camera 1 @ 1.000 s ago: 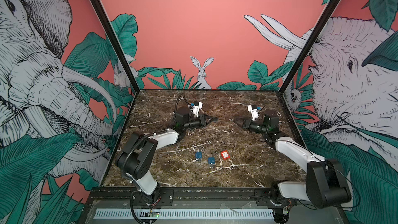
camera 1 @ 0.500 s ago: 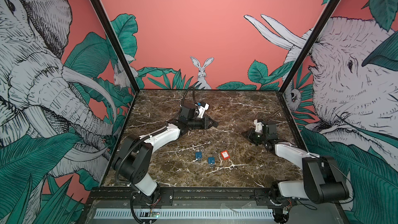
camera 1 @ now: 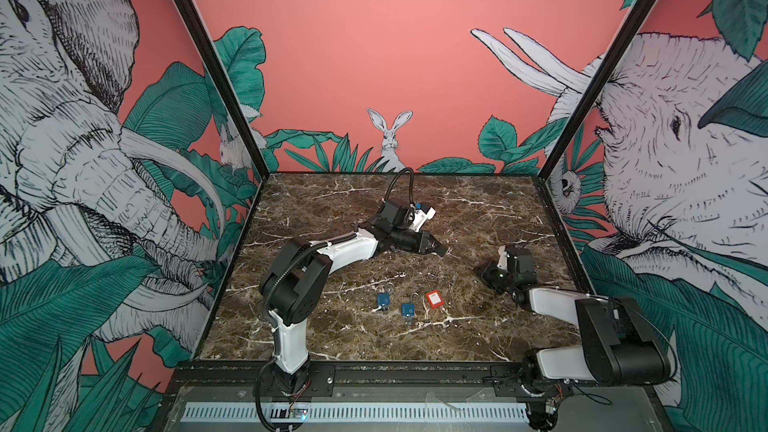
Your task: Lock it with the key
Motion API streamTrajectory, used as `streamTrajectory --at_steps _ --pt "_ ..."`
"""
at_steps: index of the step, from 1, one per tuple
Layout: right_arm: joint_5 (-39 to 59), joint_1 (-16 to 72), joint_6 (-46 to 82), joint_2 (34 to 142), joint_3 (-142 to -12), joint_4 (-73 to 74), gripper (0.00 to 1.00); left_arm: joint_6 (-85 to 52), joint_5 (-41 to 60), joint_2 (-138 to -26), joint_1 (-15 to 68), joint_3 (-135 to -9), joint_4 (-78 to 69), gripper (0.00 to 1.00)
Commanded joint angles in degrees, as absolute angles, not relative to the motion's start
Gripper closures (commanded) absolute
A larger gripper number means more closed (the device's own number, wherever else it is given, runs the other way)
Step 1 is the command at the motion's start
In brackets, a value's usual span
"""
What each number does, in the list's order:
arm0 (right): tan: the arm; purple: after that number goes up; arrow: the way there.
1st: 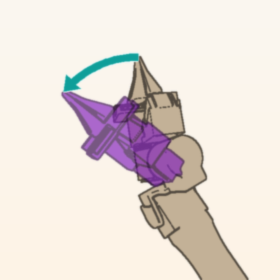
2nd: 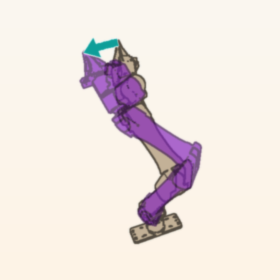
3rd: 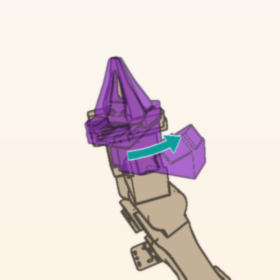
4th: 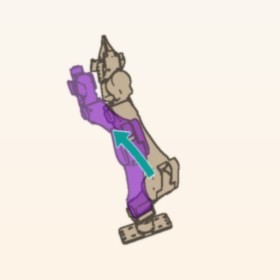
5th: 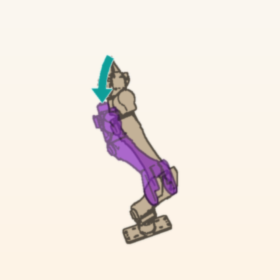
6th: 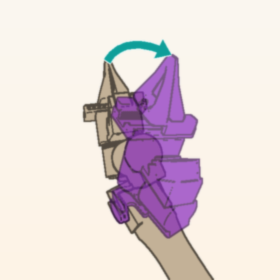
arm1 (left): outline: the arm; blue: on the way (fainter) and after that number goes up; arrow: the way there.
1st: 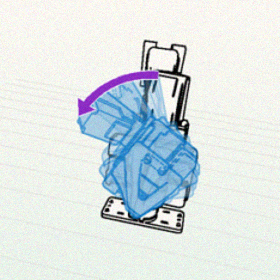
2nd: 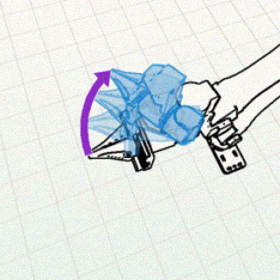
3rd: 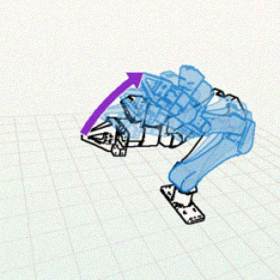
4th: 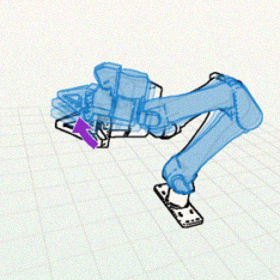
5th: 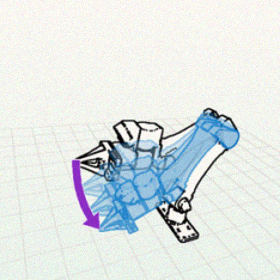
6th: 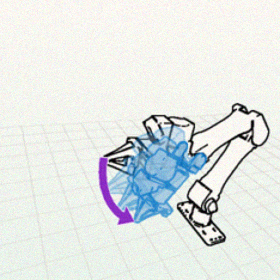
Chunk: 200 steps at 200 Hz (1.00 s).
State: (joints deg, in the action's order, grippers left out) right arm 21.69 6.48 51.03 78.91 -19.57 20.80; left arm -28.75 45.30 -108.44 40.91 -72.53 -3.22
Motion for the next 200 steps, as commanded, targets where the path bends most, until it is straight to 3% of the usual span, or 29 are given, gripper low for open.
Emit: streamTrajectory --at_steps 1,21,63,200 --pt "20.3 6.0 51.7 78.7 -17.5 20.5 1.00 -26.6 48.1 -108.5 42.3 -75.6 -2.6 1.00" --pt "21.1 6.0 52.1 78.5 -16.5 21.0 0.94 -25.9 49.5 -110.1 42.6 -77.2 -1.9 1.00" --pt "21.2 6.0 51.9 76.2 -16.1 18.6 0.71 -22.3 51.4 -113.3 43.5 -81.9 2.4 1.00" --pt "17.0 6.0 49.6 58.6 -15.6 5.7 0.68 -4.9 52.2 -130.6 47.2 -102.7 26.1 1.00"
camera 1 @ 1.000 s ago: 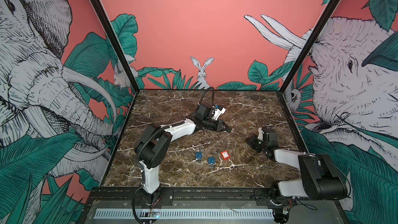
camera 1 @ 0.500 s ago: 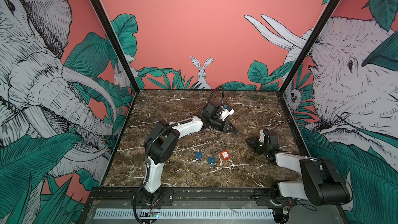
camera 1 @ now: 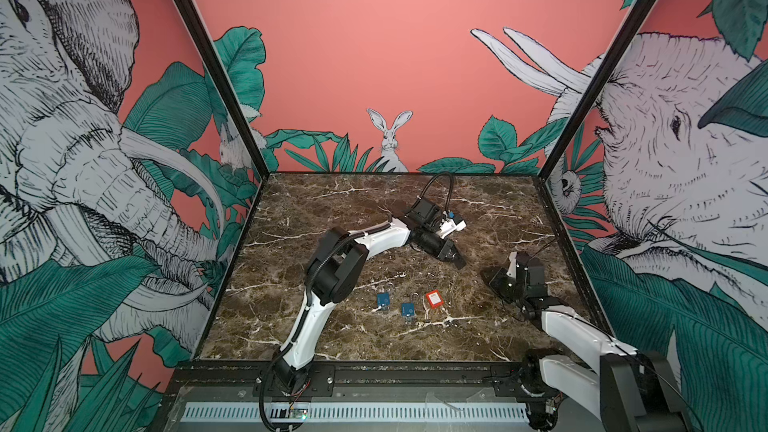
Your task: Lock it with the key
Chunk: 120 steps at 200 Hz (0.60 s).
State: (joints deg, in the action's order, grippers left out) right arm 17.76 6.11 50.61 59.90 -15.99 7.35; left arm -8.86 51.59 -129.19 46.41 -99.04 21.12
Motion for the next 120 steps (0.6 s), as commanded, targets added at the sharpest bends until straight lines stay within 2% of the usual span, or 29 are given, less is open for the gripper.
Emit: streamTrajectory --at_steps 1,115,120 --pt "17.0 5.9 49.6 58.6 -15.6 5.6 0.68 -4.9 52.3 -130.7 47.3 -102.8 26.1 1.00" --pt "18.8 6.0 49.3 57.5 -15.7 5.6 0.67 -1.6 52.4 -142.8 47.6 -116.1 35.3 1.00" --pt "19.0 6.0 49.2 57.6 -15.7 5.6 0.67 -1.5 52.4 -143.1 47.6 -116.4 35.4 0.97"
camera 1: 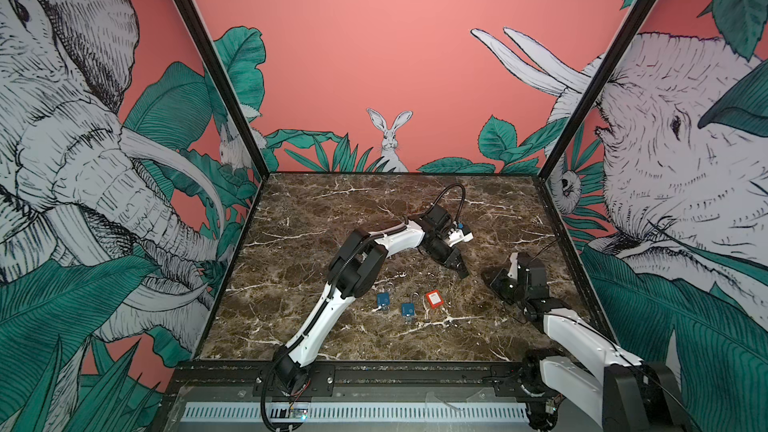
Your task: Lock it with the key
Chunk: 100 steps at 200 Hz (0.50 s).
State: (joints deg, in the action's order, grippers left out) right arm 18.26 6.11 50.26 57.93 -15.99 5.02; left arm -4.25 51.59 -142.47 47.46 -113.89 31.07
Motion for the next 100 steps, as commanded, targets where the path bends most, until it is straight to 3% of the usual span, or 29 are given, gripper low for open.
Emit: streamTrajectory --at_steps 1,32,69,76,100 --pt "19.0 6.0 49.3 57.6 -15.7 5.6 0.67 -1.4 52.4 -143.1 47.6 -116.4 35.4 0.97" --pt "19.8 6.0 49.6 58.2 -15.6 6.3 0.62 -1.3 50.2 -144.9 47.6 -120.4 36.8 0.75" --pt "20.2 5.9 49.2 57.8 -16.1 5.8 0.60 -1.1 47.7 -147.5 47.3 -127.0 39.5 0.60" --pt "20.2 5.9 49.0 57.6 -16.4 5.3 0.60 -1.1 47.0 -147.8 47.2 -128.0 40.1 0.45" --pt "20.1 6.0 47.9 56.2 -16.8 4.3 0.60 -1.1 44.0 -147.2 45.9 -130.1 41.1 0.38"
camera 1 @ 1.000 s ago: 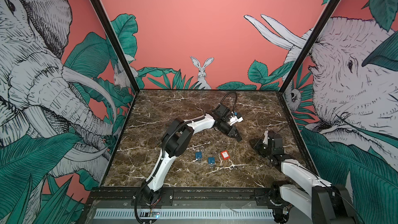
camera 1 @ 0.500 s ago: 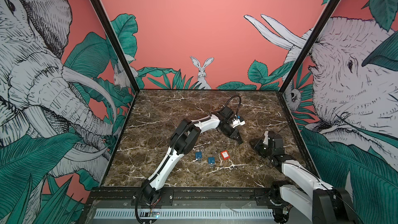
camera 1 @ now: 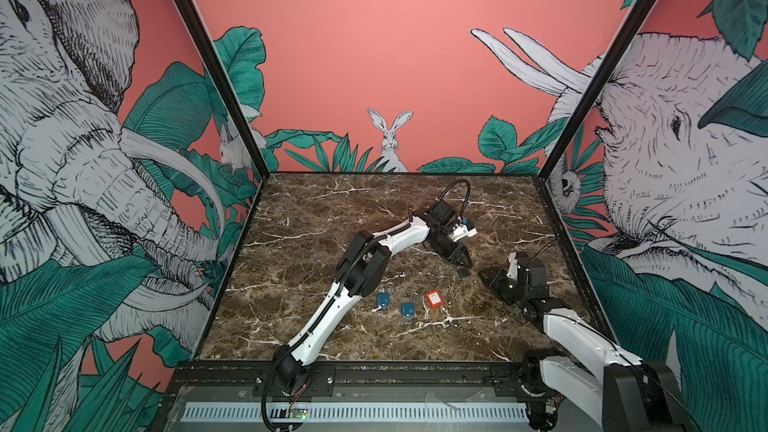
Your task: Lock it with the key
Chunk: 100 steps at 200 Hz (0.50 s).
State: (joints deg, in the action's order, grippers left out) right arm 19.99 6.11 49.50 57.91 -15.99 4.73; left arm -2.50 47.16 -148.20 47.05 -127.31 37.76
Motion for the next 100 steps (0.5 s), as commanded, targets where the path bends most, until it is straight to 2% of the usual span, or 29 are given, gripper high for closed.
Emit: streamTrajectory --at_steps 1,19,34,70,100 --pt "20.1 5.9 47.9 56.2 -16.9 4.2 0.60 -1.2 43.9 -147.1 45.8 -130.1 41.0 0.38" --pt "19.9 6.0 46.2 55.1 -18.1 1.9 0.60 -2.3 41.8 -144.3 44.4 -128.8 39.0 0.38" --pt "19.9 6.3 43.7 54.6 -20.5 -2.0 0.60 -4.4 36.7 -139.7 43.6 -124.1 34.4 0.33" --pt "15.4 12.2 36.0 55.3 -29.2 -14.1 0.60 -11.6 26.9 -120.5 43.2 -97.9 13.2 0.11" --pt "6.6 22.1 33.2 56.4 -35.3 -19.1 0.60 -18.9 19.3 -106.6 43.1 -80.7 3.7 0.08"
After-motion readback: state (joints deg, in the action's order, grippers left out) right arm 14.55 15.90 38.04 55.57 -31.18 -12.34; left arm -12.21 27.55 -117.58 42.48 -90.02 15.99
